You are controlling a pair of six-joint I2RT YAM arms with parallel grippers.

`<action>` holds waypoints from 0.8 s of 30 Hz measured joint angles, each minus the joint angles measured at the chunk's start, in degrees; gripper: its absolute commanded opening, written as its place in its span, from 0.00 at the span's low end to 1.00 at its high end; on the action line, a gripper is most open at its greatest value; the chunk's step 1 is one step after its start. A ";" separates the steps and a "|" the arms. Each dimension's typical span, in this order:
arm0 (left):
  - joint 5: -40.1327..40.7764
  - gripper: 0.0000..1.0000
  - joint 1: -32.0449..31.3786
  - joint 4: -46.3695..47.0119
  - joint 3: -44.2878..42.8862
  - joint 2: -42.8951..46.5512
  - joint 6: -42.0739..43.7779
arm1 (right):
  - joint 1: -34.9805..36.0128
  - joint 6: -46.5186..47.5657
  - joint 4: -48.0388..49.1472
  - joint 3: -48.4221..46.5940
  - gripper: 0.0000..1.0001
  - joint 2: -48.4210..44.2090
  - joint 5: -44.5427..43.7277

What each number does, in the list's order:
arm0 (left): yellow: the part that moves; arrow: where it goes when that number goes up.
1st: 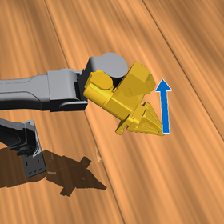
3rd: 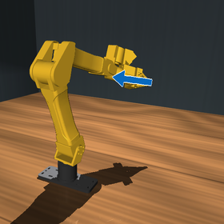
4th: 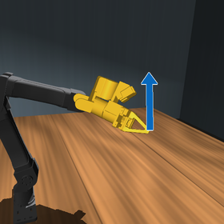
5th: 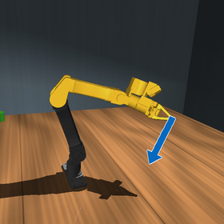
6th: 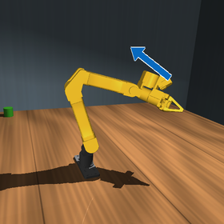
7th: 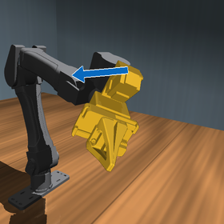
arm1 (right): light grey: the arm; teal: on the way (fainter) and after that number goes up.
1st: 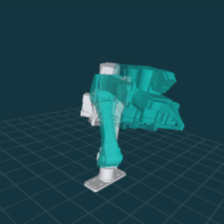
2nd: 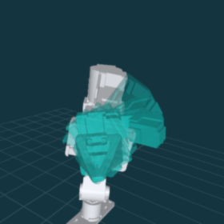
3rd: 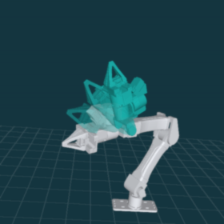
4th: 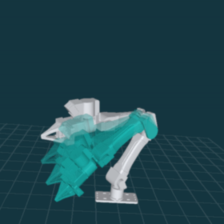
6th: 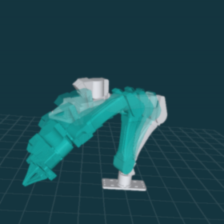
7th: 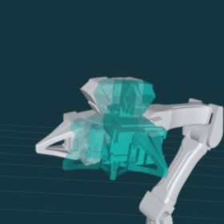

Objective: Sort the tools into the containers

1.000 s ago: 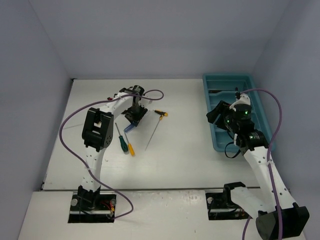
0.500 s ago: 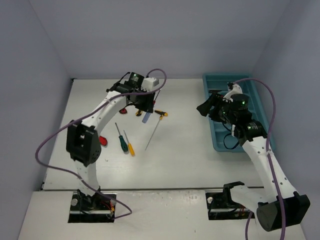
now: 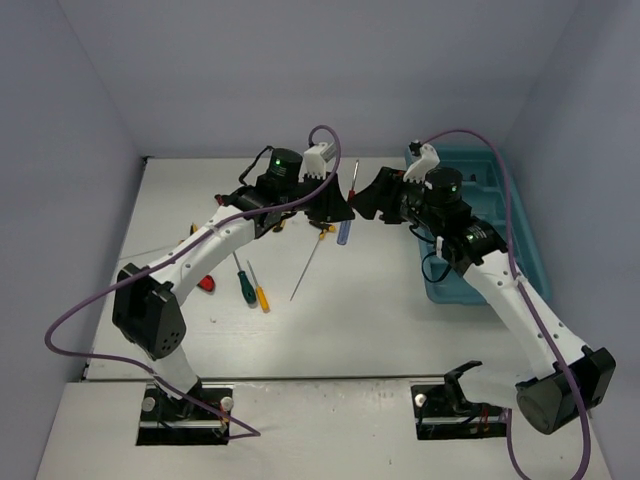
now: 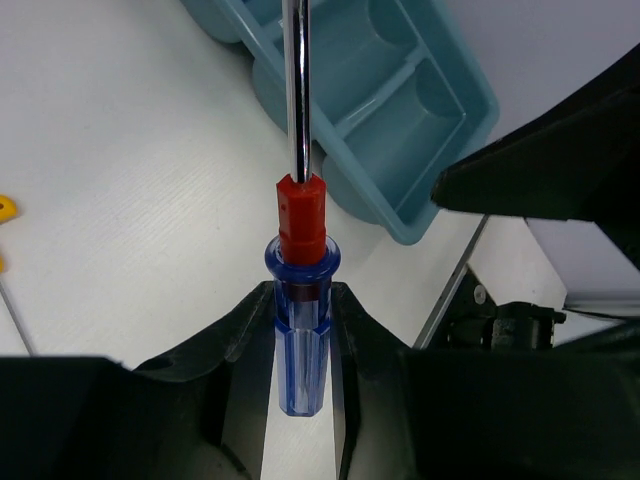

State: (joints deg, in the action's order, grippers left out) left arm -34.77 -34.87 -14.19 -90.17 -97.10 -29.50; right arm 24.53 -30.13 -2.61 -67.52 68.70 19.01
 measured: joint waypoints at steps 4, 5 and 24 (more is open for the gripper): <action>-0.78 0.00 -0.01 2.05 0.00 -0.02 -1.70 | 1.29 0.11 1.18 -0.24 0.62 1.24 -0.54; -1.08 0.00 -0.06 2.38 0.00 -0.02 -2.03 | 1.44 0.20 1.28 -0.24 0.62 1.43 -0.92; -2.18 0.00 -0.79 4.65 3.84 1.64 -3.53 | 1.60 1.24 2.64 -0.24 0.50 2.38 -7.41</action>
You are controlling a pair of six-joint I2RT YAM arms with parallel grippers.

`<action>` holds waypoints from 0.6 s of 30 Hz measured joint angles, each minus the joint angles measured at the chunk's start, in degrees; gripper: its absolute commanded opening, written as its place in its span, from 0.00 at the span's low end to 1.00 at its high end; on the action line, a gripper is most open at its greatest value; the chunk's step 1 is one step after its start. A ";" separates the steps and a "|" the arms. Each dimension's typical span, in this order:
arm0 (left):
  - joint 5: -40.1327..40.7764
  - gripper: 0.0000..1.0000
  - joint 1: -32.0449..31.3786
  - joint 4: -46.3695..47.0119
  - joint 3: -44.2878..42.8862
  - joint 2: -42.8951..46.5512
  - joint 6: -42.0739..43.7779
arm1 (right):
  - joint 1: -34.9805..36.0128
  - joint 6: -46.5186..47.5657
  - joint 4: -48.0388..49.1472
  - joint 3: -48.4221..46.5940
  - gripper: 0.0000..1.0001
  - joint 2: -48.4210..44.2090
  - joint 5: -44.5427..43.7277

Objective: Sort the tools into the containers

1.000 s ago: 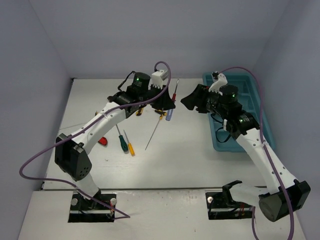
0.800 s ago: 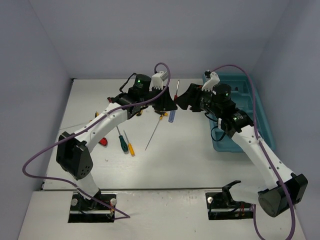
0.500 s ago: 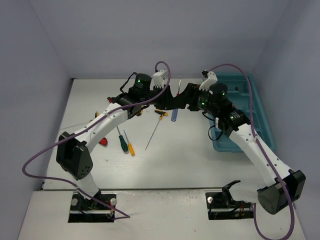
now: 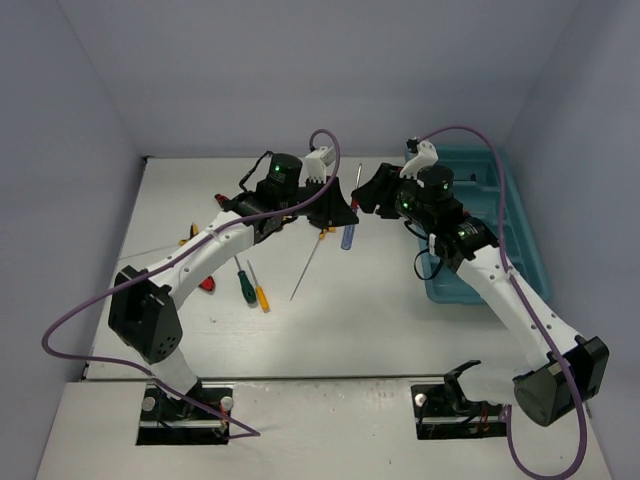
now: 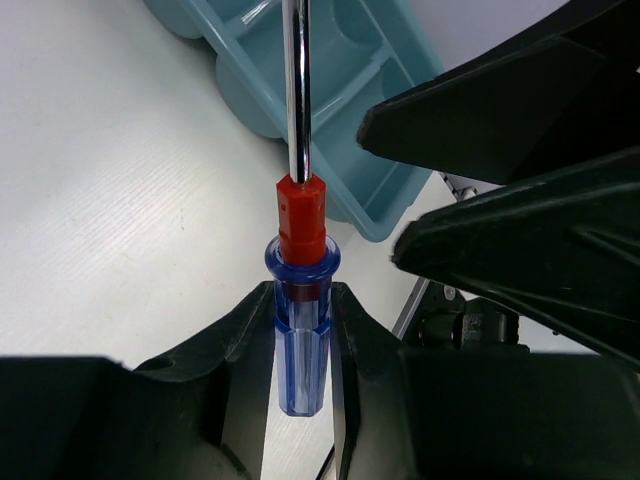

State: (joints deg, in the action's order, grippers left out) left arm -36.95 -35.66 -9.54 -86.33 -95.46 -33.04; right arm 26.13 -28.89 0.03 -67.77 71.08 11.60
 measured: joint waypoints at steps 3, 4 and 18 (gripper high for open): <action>-0.26 0.00 -0.09 -0.02 -0.01 0.02 0.00 | 0.40 -0.01 0.22 0.01 0.50 1.18 0.03; -0.32 0.00 -0.15 -0.02 -0.02 0.02 0.00 | 0.58 -0.02 0.24 0.02 0.49 1.61 0.04; 0.20 0.05 -1.35 -0.55 -0.02 0.03 0.44 | 1.35 -0.96 1.87 1.42 0.00 3.81 -0.42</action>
State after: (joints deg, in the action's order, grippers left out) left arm -36.75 -37.01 -10.09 -86.35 -95.43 -32.60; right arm 27.47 -29.85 1.90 -66.35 74.89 11.18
